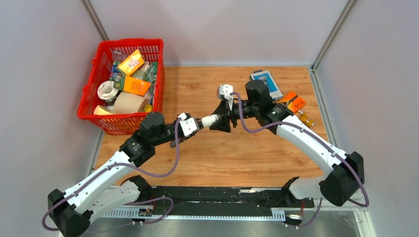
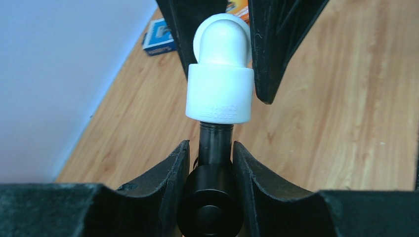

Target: Install the water faucets

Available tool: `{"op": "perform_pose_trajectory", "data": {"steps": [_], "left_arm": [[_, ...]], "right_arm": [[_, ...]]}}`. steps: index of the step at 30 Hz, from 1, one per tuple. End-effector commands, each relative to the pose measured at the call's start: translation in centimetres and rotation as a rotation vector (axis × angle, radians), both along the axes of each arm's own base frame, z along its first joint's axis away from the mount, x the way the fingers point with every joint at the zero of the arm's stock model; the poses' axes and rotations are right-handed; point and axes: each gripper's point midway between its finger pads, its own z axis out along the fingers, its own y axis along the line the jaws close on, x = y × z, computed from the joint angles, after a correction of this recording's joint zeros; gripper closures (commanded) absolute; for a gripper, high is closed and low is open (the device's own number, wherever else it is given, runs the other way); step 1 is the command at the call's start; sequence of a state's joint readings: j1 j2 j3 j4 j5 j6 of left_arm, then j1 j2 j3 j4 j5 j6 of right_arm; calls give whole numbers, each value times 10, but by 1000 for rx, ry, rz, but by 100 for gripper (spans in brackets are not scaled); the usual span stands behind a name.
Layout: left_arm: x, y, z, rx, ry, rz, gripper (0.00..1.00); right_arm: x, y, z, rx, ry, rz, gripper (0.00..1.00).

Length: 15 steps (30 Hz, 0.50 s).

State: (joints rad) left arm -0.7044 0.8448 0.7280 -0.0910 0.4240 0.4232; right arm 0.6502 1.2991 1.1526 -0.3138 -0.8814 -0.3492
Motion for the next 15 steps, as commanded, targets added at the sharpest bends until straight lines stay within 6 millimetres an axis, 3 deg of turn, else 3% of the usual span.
{"op": "perform_pose_trajectory", "data": {"steps": [1,5,9,12,15], "left_arm": [[40,22,62,-123,-244,228,100],[50,33,59,-101,-303,339,100],[55,39,53,-44,-367,460,100],[60,51,51,13,-410,567,100],[58,51,51,21,-410,556,100]], "right_arm": [[11,18,17,16,333,-149,100],[36,31,13,15,627,-349,100],[47,42,-15,-9,975,-511,100],[45,48,-25,-31,1042,-517,100],[50,43,-8,9,953,-524,92]]}}
